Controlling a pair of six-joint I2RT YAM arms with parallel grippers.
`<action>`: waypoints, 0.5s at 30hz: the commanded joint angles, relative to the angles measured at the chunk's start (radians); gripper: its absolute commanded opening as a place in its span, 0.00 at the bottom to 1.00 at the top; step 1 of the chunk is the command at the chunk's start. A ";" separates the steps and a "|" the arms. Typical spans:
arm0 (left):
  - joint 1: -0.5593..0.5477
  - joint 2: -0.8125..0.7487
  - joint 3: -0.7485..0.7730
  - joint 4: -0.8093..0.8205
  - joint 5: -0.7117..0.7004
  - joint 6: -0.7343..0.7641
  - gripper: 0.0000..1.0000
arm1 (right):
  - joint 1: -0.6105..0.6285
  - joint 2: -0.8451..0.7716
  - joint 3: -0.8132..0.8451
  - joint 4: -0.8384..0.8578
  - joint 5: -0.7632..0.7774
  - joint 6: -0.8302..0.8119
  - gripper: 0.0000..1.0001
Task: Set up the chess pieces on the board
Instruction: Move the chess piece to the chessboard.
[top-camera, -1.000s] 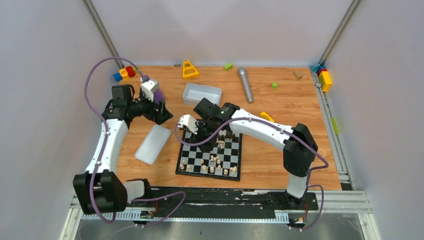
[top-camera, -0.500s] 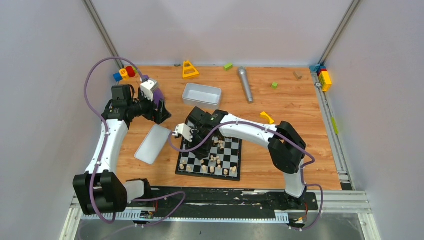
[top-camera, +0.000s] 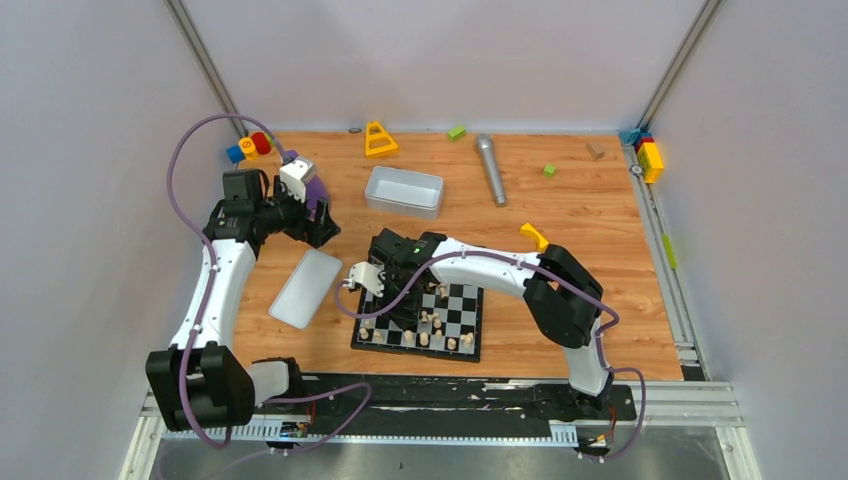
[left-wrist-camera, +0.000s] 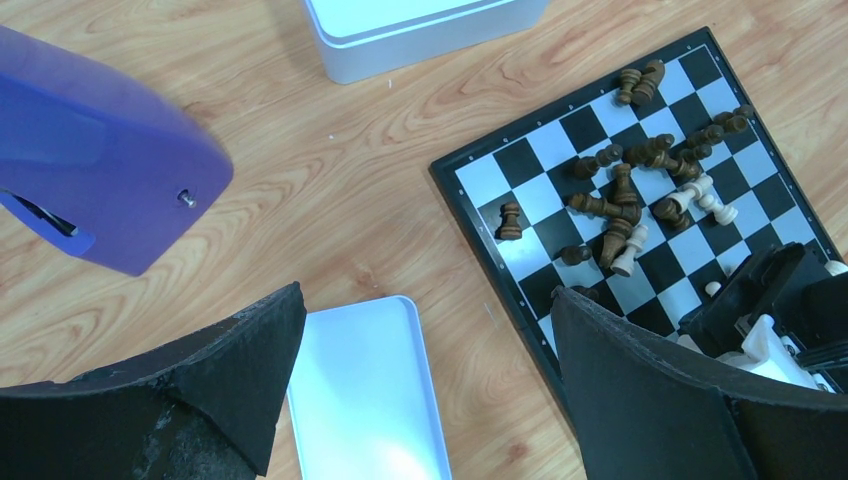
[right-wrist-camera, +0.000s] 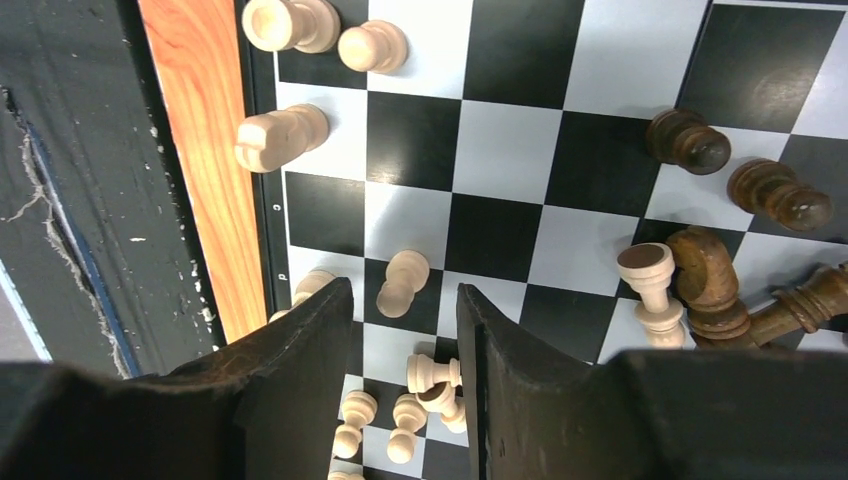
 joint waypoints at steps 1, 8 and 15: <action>0.004 -0.028 0.005 0.026 -0.004 -0.011 1.00 | 0.011 0.011 -0.009 0.036 0.028 -0.021 0.42; 0.005 -0.028 0.005 0.028 -0.007 -0.010 1.00 | 0.022 0.023 -0.005 0.038 0.033 -0.030 0.29; 0.004 -0.028 0.007 0.027 -0.011 -0.009 1.00 | 0.031 0.035 0.027 0.037 0.035 -0.036 0.10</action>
